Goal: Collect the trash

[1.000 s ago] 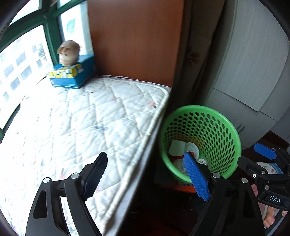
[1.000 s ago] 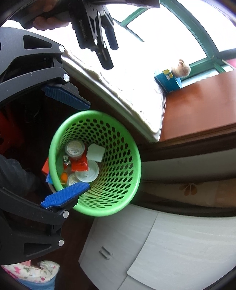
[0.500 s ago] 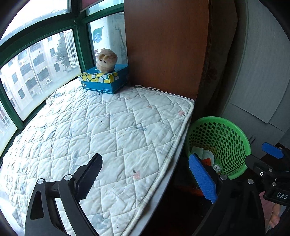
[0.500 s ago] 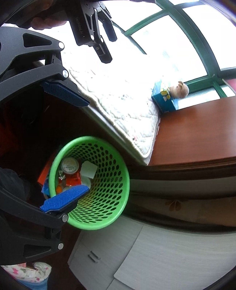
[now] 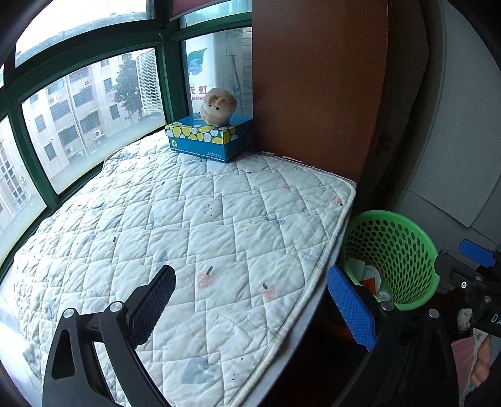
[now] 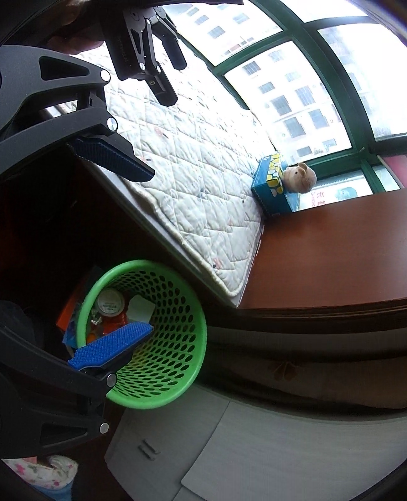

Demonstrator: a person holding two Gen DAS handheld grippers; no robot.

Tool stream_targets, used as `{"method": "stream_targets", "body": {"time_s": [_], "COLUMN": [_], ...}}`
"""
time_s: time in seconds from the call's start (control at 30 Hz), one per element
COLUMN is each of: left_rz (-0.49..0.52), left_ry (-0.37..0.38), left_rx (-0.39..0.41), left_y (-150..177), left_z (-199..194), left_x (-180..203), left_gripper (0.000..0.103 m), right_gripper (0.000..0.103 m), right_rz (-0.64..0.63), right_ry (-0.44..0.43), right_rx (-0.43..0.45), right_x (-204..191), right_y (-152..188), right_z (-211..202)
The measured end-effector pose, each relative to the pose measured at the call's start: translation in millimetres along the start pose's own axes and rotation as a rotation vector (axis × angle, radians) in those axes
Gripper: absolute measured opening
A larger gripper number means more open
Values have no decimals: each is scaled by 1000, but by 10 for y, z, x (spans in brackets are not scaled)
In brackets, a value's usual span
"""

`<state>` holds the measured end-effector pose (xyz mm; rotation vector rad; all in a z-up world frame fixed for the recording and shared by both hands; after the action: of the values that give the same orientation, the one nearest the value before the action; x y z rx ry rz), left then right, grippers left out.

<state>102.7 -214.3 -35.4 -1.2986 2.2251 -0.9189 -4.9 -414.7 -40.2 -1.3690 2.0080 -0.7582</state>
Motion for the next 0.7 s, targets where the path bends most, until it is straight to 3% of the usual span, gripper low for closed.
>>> {"method": "stream_targets", "body": {"time_s": [0.7], "left_rz": [-22], "left_ry": [-41], "left_rx": [49], "left_y": [-33], "left_z": [-187], "left_x": [-152], "left_gripper": [94], "right_gripper": [92], "right_rz": [-29], "right_ry": [-57], "right_rx": [35], "right_x": [-176], "right_y": [-105], "right_z": [-19]}}
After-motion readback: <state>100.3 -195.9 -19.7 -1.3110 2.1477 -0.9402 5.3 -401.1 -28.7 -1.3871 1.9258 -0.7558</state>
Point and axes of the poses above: each gripper's, at about its wrist camera, not at the fingertips, and z roughly the way its jaws point, x to its right, y to its underside, the point moved 7 cm from there along z, roughly the way its jaws point, and after that the axes turned 1 degree about -z, right-handed, at the moved point
